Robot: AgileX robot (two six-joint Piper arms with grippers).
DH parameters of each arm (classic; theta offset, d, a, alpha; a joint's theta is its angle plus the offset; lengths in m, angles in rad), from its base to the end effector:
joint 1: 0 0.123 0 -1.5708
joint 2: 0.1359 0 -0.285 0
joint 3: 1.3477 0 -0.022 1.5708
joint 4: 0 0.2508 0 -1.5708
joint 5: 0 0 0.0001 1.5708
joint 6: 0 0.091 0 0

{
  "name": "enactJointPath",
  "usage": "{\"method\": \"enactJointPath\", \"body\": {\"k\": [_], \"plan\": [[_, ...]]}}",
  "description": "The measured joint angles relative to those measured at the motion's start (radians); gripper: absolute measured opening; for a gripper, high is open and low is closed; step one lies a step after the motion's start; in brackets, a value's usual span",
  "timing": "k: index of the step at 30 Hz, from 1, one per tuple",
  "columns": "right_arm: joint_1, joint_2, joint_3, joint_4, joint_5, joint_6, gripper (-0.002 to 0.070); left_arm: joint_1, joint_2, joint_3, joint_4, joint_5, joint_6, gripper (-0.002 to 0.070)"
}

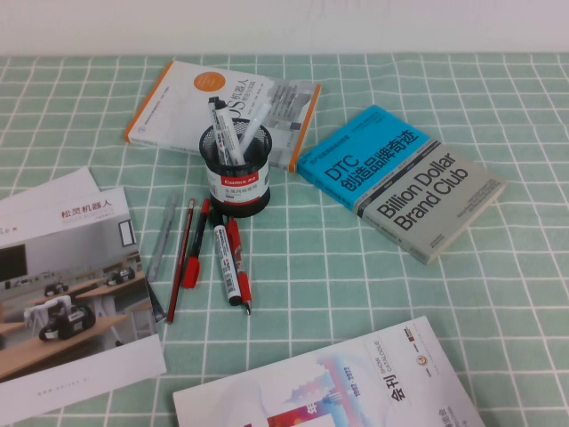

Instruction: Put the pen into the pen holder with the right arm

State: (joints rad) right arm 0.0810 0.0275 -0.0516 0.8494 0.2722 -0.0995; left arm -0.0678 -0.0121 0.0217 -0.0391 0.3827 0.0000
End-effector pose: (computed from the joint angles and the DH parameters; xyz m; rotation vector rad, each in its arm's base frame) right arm 0.0528 0.0228 0.2127 0.3882 1.6548 0.7812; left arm 0.0521 -0.0049 0.1722 0.0396 1.8761 -0.0853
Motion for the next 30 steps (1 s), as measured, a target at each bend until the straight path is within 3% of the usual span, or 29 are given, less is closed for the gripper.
{"method": "enactJointPath", "body": {"k": [5,15,19,30], "plan": [[0.0,0.185,-0.188,-0.037,0.211,0.0,-0.0019,0.0,0.0,0.0,0.0,0.0,0.0,-0.0006],[0.0,0.744,-0.65,-0.296,0.618,0.0,-0.0019,0.0,0.0,0.0,0.0,0.0,0.0,-0.0006],[0.019,0.923,-0.776,-0.374,0.686,0.002,-0.0019,0.0,0.0,0.0,0.0,0.0,0.0,-0.0006],[0.465,1.345,-1.047,-0.701,0.681,0.278,-0.0019,0.0,0.0,0.0,0.0,0.0,0.0,-0.0006]]}}
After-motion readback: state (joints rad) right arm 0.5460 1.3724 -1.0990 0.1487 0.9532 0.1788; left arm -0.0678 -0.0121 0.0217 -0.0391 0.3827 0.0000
